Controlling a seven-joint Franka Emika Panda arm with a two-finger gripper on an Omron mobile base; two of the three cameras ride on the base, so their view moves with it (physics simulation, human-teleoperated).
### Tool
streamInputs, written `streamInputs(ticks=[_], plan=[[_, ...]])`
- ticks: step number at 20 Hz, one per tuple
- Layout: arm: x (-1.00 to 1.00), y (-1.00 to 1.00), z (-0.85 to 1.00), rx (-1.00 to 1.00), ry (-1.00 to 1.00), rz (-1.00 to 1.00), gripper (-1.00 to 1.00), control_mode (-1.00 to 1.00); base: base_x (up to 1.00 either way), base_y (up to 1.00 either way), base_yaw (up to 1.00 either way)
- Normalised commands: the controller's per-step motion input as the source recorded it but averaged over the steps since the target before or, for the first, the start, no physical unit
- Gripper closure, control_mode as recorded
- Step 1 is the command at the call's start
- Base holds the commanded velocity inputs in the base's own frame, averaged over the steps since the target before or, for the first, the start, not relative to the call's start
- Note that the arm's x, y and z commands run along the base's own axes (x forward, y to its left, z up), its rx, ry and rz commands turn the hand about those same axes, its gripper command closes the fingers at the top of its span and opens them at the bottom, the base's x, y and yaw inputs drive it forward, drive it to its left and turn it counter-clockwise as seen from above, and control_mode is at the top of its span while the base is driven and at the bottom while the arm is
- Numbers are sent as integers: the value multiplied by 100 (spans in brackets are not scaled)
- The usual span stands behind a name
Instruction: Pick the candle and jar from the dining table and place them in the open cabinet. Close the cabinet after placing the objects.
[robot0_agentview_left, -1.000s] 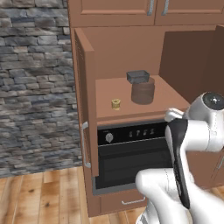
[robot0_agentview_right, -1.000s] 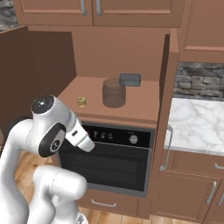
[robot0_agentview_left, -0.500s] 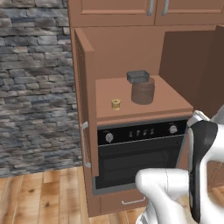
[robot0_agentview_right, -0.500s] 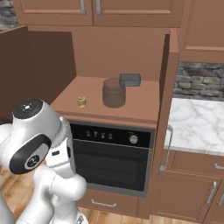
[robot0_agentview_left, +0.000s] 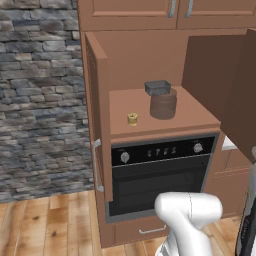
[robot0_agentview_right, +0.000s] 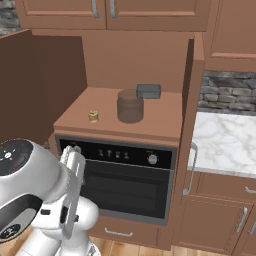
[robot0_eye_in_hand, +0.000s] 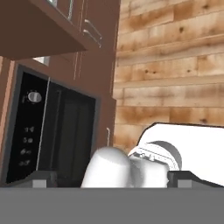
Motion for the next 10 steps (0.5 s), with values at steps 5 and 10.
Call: streamInputs(ticks=[5,10], plan=[[-81,-22,-18,9,-22,-24,-100,-100,0,0,0],[-73,-18,-19,9,-23,-19,-100,-100,0,0,0]])
